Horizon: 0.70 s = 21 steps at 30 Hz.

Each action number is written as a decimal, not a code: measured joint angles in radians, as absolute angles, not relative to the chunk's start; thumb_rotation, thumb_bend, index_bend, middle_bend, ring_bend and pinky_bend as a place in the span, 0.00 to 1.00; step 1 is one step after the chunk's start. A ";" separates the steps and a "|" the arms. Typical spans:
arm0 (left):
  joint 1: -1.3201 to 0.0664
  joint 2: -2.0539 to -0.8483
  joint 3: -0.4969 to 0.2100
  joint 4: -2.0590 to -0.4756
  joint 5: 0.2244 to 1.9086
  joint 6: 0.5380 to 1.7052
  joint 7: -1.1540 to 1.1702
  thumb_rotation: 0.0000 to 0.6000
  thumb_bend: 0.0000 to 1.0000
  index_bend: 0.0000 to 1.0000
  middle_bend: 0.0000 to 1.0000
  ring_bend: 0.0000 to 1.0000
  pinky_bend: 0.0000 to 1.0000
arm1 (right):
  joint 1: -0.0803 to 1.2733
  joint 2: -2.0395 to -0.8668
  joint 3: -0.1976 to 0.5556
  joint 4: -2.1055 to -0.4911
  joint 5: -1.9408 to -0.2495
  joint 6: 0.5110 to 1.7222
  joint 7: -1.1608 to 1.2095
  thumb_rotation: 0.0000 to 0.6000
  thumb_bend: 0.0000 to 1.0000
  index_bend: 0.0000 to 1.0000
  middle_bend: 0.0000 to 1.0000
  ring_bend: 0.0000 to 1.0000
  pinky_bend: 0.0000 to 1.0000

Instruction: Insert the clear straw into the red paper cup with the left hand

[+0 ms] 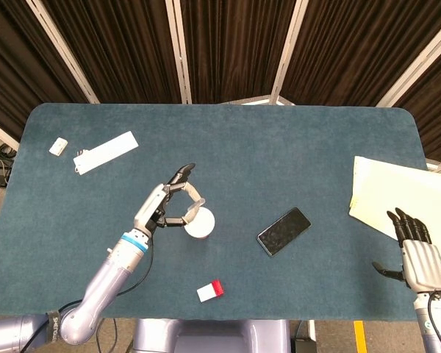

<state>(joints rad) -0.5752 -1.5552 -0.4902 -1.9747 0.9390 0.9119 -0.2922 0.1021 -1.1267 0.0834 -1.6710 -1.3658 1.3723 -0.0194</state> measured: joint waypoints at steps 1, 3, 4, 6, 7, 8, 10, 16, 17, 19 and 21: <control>-0.577 -1.559 -0.485 -1.969 0.941 0.912 -0.300 1.00 0.46 0.56 0.00 0.00 0.00 | 0.102 -1.127 0.083 -1.671 -1.366 1.373 -0.020 1.00 0.14 0.01 0.00 0.00 0.00; -0.579 -1.567 -0.473 -1.958 0.945 0.913 -0.313 1.00 0.46 0.56 0.00 0.00 0.00 | 0.102 -1.127 0.084 -1.671 -1.365 1.373 -0.021 1.00 0.14 0.01 0.00 0.00 0.00; -0.580 -1.568 -0.468 -1.955 0.947 0.913 -0.317 1.00 0.46 0.56 0.00 0.00 0.00 | 0.102 -1.127 0.084 -1.671 -1.364 1.372 -0.021 1.00 0.14 0.01 0.00 0.00 0.00; -0.583 -1.573 -0.456 -1.947 0.954 0.916 -0.327 1.00 0.46 0.56 0.00 0.00 0.00 | 0.102 -1.127 0.084 -1.671 -1.364 1.372 -0.022 1.00 0.14 0.01 0.00 0.00 0.00; -0.584 -1.574 -0.452 -1.945 0.957 0.917 -0.330 1.00 0.46 0.56 0.00 0.00 0.00 | 0.102 -1.127 0.084 -1.672 -1.363 1.372 -0.022 1.00 0.14 0.01 0.00 0.00 0.00; -0.585 -1.575 -0.448 -1.943 0.960 0.917 -0.333 1.00 0.46 0.56 0.00 0.00 0.00 | 0.101 -1.127 0.084 -1.672 -1.363 1.372 -0.022 1.00 0.14 0.01 0.00 0.00 0.00; -0.588 -1.575 -0.444 -1.940 0.962 0.918 -0.336 1.00 0.46 0.56 0.00 0.00 0.00 | 0.102 -1.127 0.084 -1.672 -1.363 1.371 -0.022 1.00 0.14 0.01 0.00 0.00 0.00; -0.594 -1.575 -0.431 -1.932 0.956 0.924 -0.346 1.00 0.46 0.57 0.00 0.00 0.00 | 0.101 -1.126 0.084 -1.673 -1.360 1.371 -0.022 1.00 0.14 0.01 0.00 0.00 0.00; -0.594 -1.574 -0.428 -1.932 0.955 0.927 -0.345 1.00 0.46 0.57 0.00 0.00 0.00 | 0.101 -1.126 0.084 -1.673 -1.359 1.371 -0.022 1.00 0.14 0.01 0.00 0.00 0.00; -0.595 -1.571 -0.425 -1.933 0.953 0.931 -0.348 1.00 0.46 0.57 0.00 0.00 0.00 | 0.101 -1.126 0.084 -1.673 -1.359 1.370 -0.022 1.00 0.14 0.01 0.00 0.00 0.00; -0.595 -1.567 -0.421 -1.932 0.953 0.932 -0.351 1.00 0.46 0.57 0.00 0.00 0.00 | 0.102 -1.126 0.084 -1.674 -1.360 1.370 -0.023 1.00 0.14 0.01 0.00 0.00 0.00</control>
